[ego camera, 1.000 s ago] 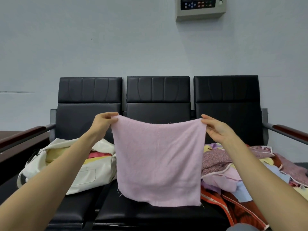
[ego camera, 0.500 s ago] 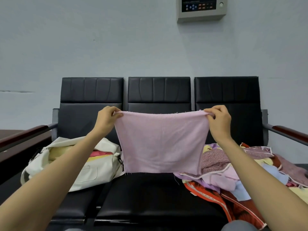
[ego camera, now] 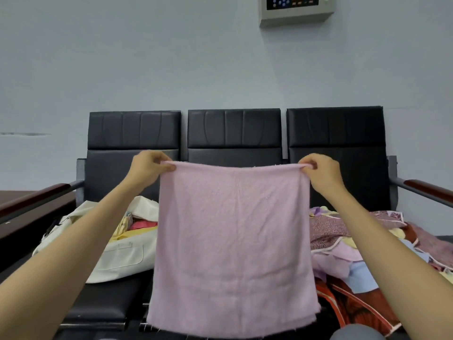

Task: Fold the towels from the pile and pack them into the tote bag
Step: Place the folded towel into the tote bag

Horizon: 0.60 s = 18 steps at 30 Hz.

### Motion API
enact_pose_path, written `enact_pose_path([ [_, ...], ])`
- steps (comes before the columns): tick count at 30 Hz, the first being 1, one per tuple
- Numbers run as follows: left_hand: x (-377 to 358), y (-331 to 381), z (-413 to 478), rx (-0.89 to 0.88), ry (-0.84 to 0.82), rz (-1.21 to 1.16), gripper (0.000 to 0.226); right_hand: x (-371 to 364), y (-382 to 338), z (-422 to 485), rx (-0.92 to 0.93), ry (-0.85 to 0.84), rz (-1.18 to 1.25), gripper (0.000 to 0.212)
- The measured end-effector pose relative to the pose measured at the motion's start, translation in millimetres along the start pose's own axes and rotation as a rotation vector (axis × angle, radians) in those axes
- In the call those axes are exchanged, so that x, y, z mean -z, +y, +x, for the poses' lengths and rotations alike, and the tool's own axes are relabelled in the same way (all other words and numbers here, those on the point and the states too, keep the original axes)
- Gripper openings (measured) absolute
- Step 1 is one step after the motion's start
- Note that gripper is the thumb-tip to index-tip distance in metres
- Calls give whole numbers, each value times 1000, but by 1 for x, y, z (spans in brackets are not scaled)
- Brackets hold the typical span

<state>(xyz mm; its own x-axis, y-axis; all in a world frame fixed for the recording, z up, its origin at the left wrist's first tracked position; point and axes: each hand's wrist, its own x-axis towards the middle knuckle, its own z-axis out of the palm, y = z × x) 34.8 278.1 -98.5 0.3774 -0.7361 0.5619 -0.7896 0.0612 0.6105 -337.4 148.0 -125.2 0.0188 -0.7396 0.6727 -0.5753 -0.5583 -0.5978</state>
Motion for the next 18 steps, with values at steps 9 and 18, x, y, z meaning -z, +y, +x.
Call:
enact_pose_path([
  [9, -129, -98, 0, 222, -75, 40, 3, -103, 88, -23, -212, -138, -100, 20],
  [18, -156, -159, -74, 218, -305, 29, 23, -102, 138, -97, -166, -403, -27, 18],
])
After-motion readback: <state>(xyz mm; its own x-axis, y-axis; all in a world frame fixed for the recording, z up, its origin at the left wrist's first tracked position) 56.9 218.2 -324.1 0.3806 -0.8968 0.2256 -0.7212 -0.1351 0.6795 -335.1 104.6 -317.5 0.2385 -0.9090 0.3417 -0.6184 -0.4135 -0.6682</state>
